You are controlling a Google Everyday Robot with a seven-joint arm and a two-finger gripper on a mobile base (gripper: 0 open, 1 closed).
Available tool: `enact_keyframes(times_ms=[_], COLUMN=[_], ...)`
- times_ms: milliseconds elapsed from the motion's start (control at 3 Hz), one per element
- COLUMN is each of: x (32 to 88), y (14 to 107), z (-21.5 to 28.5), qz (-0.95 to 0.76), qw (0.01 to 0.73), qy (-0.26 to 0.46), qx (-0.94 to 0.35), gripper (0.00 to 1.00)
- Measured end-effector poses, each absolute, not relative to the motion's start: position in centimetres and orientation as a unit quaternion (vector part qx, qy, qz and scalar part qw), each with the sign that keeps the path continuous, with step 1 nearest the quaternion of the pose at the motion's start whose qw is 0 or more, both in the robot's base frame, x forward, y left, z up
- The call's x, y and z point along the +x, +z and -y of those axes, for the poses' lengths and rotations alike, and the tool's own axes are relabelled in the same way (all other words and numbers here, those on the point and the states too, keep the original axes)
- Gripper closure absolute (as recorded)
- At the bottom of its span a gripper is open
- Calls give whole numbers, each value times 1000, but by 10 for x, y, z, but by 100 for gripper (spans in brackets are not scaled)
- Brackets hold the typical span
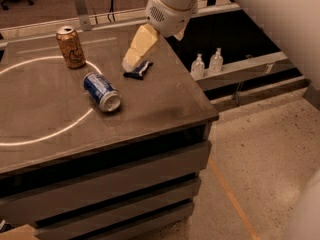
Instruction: Place pepsi can upright
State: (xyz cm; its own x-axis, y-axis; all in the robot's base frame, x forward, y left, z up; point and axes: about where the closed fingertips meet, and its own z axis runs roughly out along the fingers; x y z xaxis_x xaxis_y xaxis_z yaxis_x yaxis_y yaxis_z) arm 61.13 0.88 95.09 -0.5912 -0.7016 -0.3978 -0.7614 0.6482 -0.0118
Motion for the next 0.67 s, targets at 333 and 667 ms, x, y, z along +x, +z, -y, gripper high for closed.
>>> enact_keyframes(times_ms=[333, 667], x=[612, 618], y=[943, 929], z=[-39, -74], qz=[-895, -898], qw=[173, 153], qy=[98, 114], qx=[-399, -395], gripper=[0, 0])
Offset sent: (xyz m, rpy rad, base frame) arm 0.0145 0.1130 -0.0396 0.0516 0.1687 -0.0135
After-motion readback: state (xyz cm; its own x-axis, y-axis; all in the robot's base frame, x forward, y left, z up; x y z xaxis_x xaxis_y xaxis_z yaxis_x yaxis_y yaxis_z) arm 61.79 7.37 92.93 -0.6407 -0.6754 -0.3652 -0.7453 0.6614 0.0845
